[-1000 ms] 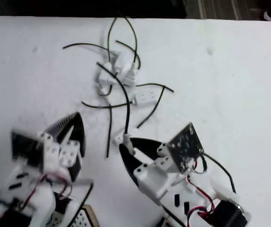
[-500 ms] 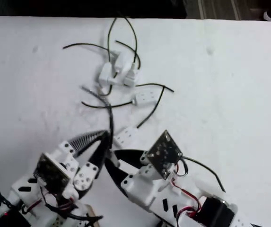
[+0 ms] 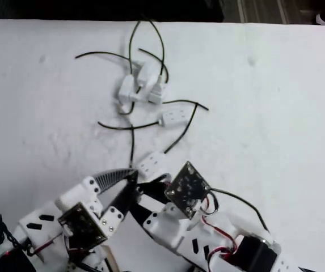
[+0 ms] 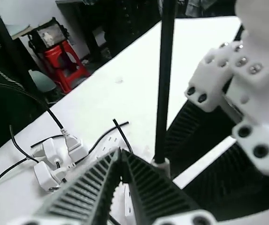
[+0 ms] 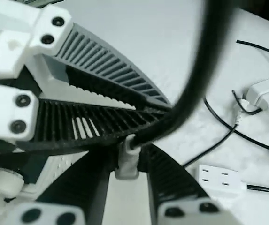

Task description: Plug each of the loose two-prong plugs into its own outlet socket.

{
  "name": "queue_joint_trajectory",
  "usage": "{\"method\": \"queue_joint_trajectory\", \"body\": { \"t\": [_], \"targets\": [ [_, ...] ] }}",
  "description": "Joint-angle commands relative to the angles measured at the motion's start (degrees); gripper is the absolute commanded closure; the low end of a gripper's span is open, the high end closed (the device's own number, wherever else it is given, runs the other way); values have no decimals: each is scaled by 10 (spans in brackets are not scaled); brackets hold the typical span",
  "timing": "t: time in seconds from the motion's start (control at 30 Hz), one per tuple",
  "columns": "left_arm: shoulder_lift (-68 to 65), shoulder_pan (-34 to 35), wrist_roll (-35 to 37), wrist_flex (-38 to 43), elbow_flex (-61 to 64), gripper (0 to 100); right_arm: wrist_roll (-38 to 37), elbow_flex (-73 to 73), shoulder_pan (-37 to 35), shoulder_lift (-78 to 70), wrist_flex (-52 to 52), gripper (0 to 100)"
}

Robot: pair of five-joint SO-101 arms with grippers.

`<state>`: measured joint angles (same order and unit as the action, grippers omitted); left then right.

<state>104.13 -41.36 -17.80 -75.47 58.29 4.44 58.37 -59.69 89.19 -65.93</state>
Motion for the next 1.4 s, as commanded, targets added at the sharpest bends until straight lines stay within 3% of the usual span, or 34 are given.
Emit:
{"method": "queue_joint_trajectory", "body": {
  "t": [0.0,0.3,0.57,0.73,0.93,1.2,1.37],
  "targets": [
    [2,-19,-25,-14,-3,978,-8,16,-3,-2,8,982],
    [3,10,-76,-30,-17,978,-8,26,16,-2,6,982],
    [3,249,-75,-85,-77,978,-49,22,164,-116,24,982],
    [3,378,-74,-114,-47,978,-51,22,204,-253,98,982],
    [3,516,-79,-70,39,978,-49,22,201,-368,196,982],
    [3,569,-74,35,234,978,-33,22,200,-484,283,982],
    [3,570,-74,46,266,978,-7,22,197,-526,313,982]
  ]
}}
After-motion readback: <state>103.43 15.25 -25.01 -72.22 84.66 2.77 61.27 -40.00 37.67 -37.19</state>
